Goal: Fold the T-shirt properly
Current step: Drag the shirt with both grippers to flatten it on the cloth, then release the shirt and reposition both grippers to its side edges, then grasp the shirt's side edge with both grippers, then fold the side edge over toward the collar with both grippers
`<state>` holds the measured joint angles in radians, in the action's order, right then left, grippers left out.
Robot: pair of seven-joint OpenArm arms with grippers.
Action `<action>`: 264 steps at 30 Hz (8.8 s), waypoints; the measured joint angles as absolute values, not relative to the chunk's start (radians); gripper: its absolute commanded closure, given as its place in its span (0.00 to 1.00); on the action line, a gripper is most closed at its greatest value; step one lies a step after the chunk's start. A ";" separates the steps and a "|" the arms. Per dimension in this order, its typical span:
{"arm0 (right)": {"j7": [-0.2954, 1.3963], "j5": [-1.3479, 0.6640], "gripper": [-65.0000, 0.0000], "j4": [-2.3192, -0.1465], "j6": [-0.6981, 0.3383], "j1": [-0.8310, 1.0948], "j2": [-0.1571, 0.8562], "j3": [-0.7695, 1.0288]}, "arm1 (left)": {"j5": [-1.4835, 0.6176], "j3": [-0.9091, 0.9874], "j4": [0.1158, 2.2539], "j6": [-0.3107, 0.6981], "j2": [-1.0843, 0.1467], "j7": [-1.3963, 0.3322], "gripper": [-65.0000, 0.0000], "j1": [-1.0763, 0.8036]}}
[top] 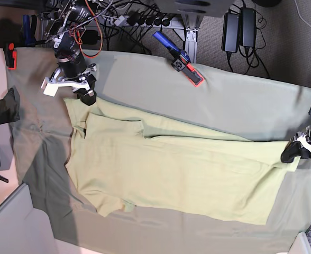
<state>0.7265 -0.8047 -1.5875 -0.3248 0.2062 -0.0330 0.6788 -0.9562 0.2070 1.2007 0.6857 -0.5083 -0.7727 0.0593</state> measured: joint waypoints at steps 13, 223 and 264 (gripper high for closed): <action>0.739 -0.837 1.00 -1.801 -0.341 0.413 0.051 0.674 | -1.044 0.254 1.346 0.690 -0.595 -0.816 1.00 -0.112; 0.675 -0.569 1.00 -1.203 -0.399 -0.274 0.382 0.224 | -0.909 0.039 0.891 0.686 -0.513 -0.886 1.00 0.410; 0.656 -0.479 0.32 -1.260 -0.400 -0.272 0.346 0.293 | -0.906 0.038 1.095 0.686 -0.530 -0.883 1.00 0.236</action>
<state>0.6559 -0.4789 -1.2602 -0.4000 -0.2722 0.3462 0.2928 -0.9062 0.0383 1.0946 0.6861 -0.5297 -0.8825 0.2363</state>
